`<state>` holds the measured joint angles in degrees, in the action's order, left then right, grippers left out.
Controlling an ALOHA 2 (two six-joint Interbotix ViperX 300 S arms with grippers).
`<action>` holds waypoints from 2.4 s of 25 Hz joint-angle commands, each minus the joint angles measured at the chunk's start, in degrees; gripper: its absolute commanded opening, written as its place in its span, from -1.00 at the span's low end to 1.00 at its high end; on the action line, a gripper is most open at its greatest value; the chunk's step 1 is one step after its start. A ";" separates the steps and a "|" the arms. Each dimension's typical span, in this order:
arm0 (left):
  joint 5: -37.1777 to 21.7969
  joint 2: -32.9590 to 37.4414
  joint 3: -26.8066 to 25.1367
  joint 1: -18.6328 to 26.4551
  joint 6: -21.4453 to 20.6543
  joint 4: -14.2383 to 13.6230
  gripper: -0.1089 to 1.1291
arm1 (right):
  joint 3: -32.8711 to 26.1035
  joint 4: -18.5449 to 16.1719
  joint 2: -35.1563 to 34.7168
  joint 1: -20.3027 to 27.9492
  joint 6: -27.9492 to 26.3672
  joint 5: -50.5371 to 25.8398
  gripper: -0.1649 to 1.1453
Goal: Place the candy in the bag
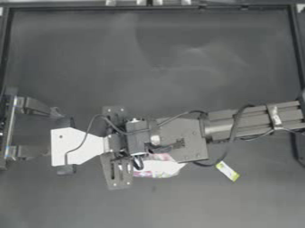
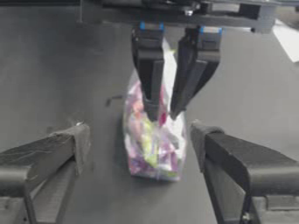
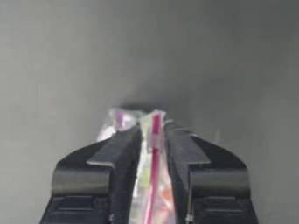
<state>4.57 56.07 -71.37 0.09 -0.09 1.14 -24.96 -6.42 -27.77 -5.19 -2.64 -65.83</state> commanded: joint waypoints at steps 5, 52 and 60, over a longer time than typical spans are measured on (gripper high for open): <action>0.26 -0.26 0.70 0.00 0.00 0.09 0.78 | -0.97 -0.44 1.49 -0.09 0.09 -0.18 0.12; 4.31 -8.79 2.29 -1.49 0.26 1.32 0.76 | 15.73 -2.20 13.71 -0.79 -1.49 11.34 -0.66; 8.70 -16.61 4.04 -3.25 0.09 3.52 0.76 | 19.42 -3.78 15.56 -0.79 -4.04 14.50 -0.66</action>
<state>11.95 41.92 -69.35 -2.37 0.09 4.39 -5.19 -9.67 -14.94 -5.89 -6.50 -51.68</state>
